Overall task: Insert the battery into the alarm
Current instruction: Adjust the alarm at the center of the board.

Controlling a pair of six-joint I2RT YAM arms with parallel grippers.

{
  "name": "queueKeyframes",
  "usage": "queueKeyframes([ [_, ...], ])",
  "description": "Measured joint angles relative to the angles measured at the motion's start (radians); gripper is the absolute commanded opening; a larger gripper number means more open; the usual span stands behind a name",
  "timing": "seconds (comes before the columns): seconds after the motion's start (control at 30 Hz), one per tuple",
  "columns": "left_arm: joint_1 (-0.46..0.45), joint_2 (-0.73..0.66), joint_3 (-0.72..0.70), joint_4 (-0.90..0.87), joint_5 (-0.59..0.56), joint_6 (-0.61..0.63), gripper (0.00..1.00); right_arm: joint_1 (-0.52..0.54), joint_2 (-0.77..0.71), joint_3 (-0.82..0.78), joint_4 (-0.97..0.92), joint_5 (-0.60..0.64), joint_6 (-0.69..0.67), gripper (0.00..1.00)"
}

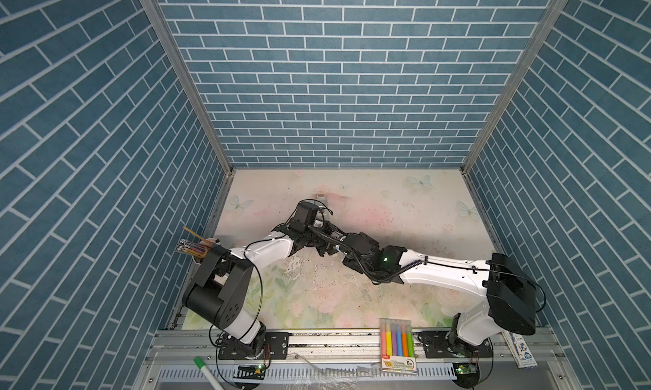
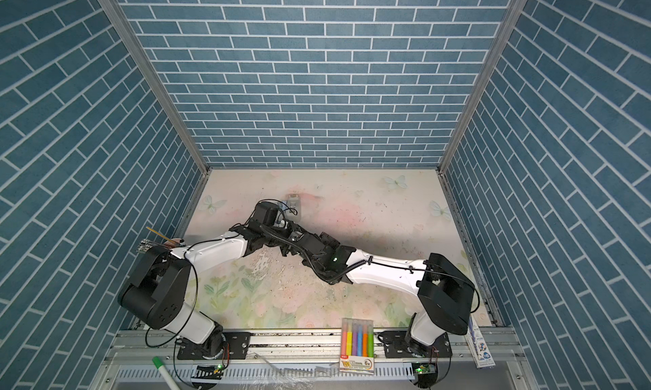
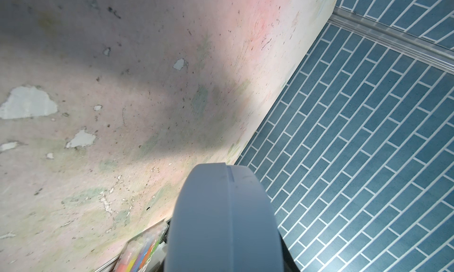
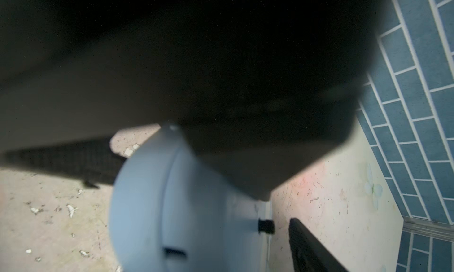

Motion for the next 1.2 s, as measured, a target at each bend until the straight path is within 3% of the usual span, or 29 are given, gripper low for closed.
queueKeyframes([
  [0.17, 0.000, 0.006, 0.000, 0.003, 0.014, -0.001, 0.00, 0.009, 0.014, 0.000, 0.003, 0.021, -0.030, 0.54],
  [0.27, 0.002, 0.008, 0.002, 0.004, 0.010, -0.034, 0.00, 0.016, 0.017, 0.000, 0.002, 0.043, -0.058, 0.41],
  [0.4, 0.002, 0.026, 0.006, -0.002, 0.025, -0.073, 0.11, 0.025, 0.021, 0.000, -0.010, 0.069, -0.106, 0.29],
  [0.83, 0.012, 0.100, 0.073, -0.018, 0.081, -0.039, 0.53, 0.014, 0.021, 0.000, -0.023, 0.077, -0.080, 0.19],
  [1.03, 0.042, 0.109, 0.147, -0.077, 0.084, 0.064, 0.62, -0.008, 0.007, 0.000, 0.009, 0.061, 0.010, 0.12],
  [1.2, 0.085, 0.109, 0.209, -0.126, 0.063, 0.137, 0.64, -0.031, -0.029, -0.004, 0.015, 0.035, 0.087, 0.10],
])
